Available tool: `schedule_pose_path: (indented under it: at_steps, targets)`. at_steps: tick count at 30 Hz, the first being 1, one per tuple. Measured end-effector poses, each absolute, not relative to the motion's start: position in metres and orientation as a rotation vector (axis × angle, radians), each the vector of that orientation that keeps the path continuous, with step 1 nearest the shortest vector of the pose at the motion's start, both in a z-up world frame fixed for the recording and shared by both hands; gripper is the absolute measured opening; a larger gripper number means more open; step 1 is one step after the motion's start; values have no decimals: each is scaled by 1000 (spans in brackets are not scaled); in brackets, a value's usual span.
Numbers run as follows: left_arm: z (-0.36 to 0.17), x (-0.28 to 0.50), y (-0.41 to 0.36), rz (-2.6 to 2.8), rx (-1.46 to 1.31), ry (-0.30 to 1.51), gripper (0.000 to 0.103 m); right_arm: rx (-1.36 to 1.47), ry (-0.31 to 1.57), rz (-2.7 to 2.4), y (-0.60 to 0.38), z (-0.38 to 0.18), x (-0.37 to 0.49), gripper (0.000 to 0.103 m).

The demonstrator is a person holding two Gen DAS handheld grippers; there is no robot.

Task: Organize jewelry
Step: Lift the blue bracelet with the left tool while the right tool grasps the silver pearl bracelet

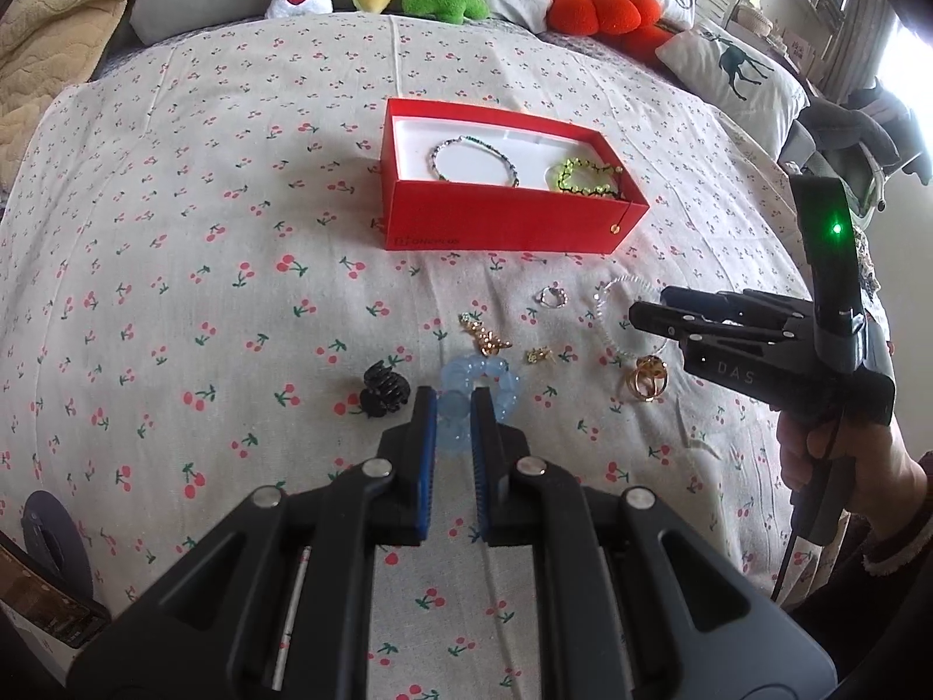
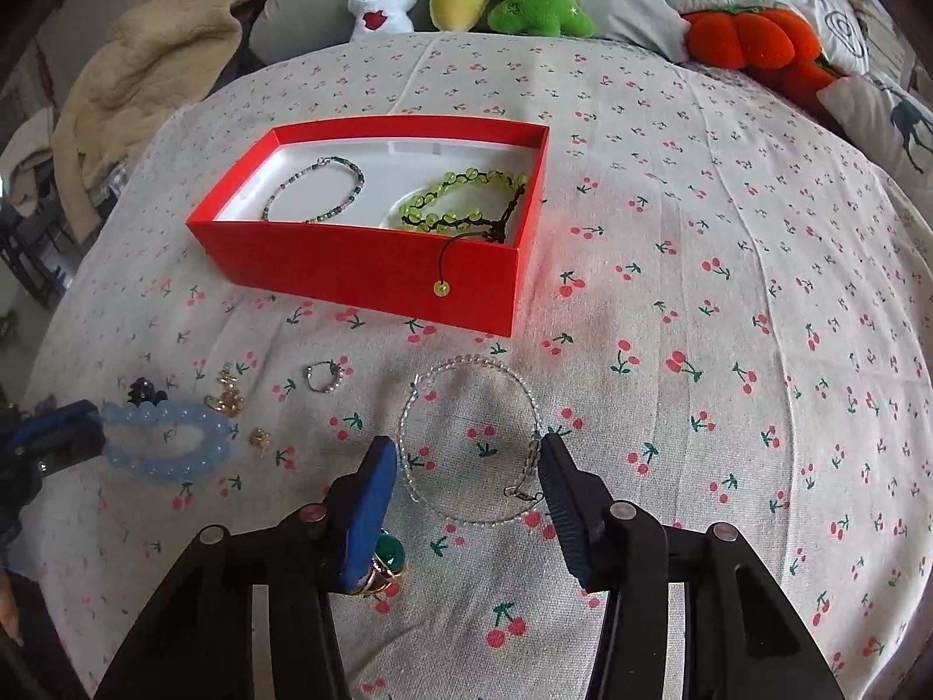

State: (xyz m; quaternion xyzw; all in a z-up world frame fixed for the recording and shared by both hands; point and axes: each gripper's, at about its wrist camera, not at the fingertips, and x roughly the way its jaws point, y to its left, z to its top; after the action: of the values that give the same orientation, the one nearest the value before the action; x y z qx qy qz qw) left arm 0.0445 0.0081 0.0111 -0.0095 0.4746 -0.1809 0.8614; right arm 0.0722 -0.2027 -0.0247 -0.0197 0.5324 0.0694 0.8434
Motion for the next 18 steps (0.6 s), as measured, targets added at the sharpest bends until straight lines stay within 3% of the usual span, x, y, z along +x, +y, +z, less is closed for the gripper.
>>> schedule_pose_path:
  at_steps: [1,10,18]
  targets:
    - [15,45,7,-383,-24,987,13,-28,1125,151,-203,-21,72,26]
    - [39,49,2,-401,-71,938,13,26,1122,150,-215,-10,75,29]
    - [40,54,-7,-408,-78,943,13,44,1220,173,-211,-42,85,28]
